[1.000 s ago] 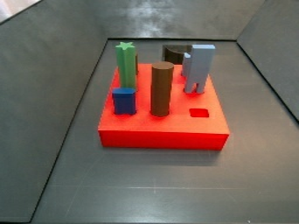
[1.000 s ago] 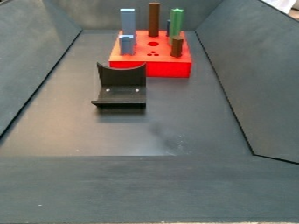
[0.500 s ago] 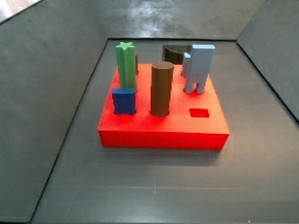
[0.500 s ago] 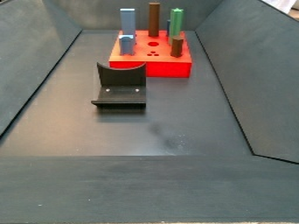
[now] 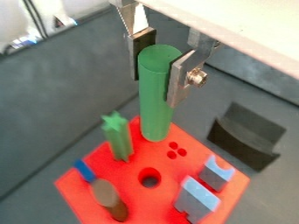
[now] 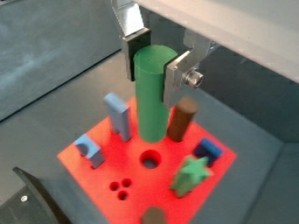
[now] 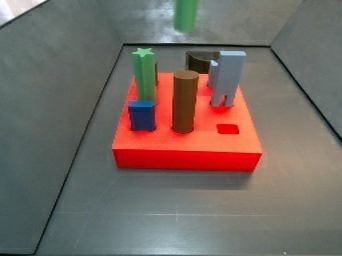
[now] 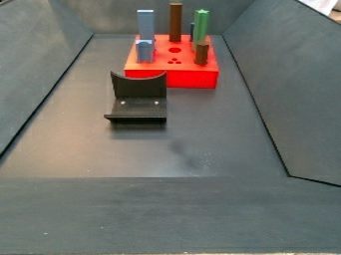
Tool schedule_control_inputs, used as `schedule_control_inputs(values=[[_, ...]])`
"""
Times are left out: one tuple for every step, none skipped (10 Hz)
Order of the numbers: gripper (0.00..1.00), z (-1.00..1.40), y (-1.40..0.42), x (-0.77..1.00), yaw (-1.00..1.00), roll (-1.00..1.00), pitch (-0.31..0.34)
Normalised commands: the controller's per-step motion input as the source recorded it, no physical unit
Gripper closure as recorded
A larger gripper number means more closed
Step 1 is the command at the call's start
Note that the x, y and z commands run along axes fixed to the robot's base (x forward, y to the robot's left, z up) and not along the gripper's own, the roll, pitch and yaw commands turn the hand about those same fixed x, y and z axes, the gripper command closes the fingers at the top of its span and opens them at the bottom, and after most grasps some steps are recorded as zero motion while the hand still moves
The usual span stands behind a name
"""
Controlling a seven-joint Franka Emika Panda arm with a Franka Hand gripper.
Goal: Pick up the round object. Move up. Move to above the board. Insert the round object.
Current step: Insert the round object.
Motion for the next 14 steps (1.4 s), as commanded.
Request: schedule_control_inputs(values=[[1.00,-1.00,0.00,0.54,-0.27,0.00,-0.046],[1.00,-1.00,-0.11,0.19,-0.22,0.08,-0.107],[1.00,-0.89,-0.15,0.11,-0.22,0.11,-0.151],[1.00,-0.88,-0.12,0.01,-0.20,0.14,-0.139],[1.00,-0.84,-0.11,0.00,-0.14,0.19,-0.130],[1.00,-0.70,0.00,0.00,-0.41,0.07,-0.067],[1.00,-0.41,0.00,-0.09,-0.96,-0.03,-0.010],[1.00,-0.33,0.00,-0.04,-0.99,-0.02,-0.043],[1.00,-0.26,0.00,-0.04,-0.97,-0.04,-0.066],[1.00,-0.29,0.00,-0.06,-0.91,-0.12,-0.090],[1.00,-0.33,0.00,-0.38,-0.59,-0.13,-0.099],[1.00,-0.29,0.00,-0.24,-0.14,0.00,0.000],[1.00,-0.25,-0.01,-0.32,-0.13,0.00,0.000],[1.00,-0.11,-0.27,-0.46,-0.19,0.00,-0.040]])
